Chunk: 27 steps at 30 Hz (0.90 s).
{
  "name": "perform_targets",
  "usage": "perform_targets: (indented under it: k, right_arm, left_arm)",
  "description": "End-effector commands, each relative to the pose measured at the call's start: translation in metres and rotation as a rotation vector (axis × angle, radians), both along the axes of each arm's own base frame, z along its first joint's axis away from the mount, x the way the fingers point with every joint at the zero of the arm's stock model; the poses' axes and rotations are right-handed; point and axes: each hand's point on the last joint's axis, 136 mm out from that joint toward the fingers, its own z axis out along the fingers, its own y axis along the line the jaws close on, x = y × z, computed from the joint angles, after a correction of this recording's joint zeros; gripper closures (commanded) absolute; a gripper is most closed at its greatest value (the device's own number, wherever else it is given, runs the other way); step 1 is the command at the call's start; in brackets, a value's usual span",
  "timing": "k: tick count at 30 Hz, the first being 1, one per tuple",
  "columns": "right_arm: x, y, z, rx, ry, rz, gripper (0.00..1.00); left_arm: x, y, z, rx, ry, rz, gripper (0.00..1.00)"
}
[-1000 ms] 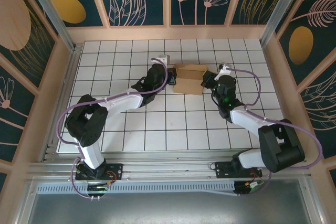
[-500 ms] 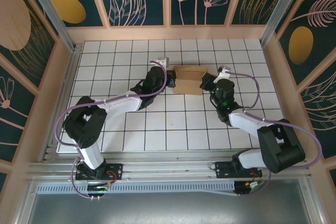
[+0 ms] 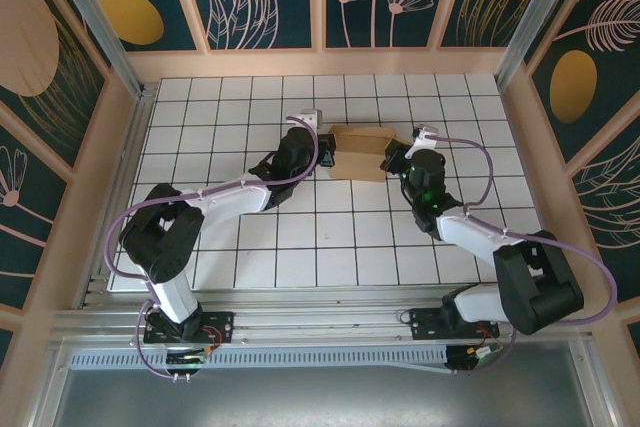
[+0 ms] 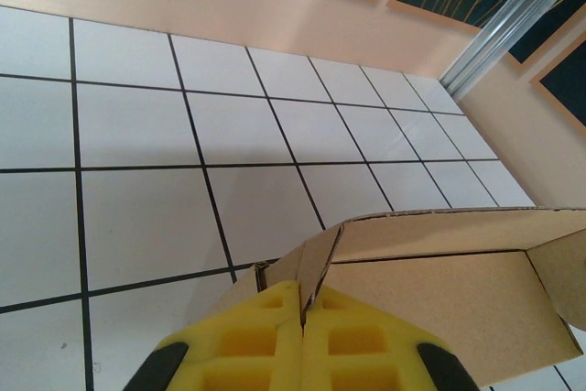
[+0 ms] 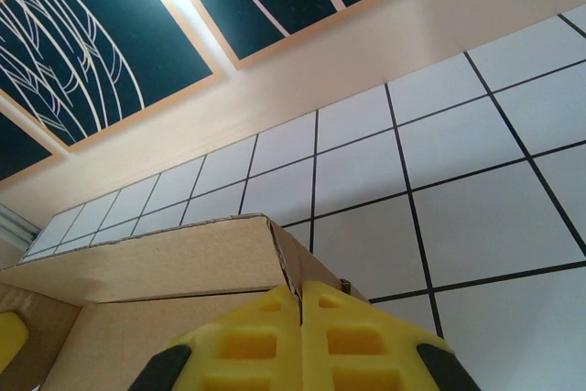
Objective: Fold the paper box
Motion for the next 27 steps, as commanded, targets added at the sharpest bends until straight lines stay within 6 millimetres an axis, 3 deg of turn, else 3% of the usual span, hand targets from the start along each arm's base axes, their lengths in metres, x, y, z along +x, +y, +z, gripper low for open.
perform_targets:
  k: [1, 19, 27]
  right_arm:
    - [-0.037, -0.009, -0.101, -0.157, 0.342, 0.021, 1.00]
    - [-0.050, 0.004, -0.140, -0.120, 0.470, 0.045, 1.00]
    - [-0.057, 0.002, -0.146, -0.113, 0.484, 0.046, 1.00]
  left_arm:
    - [-0.046, 0.014, -0.104, 0.226, 0.295, -0.062, 1.00]
    - [-0.054, 0.016, -0.114, 0.243, 0.322, -0.088, 1.00]
    - [-0.055, 0.016, -0.126, 0.256, 0.345, -0.087, 1.00]
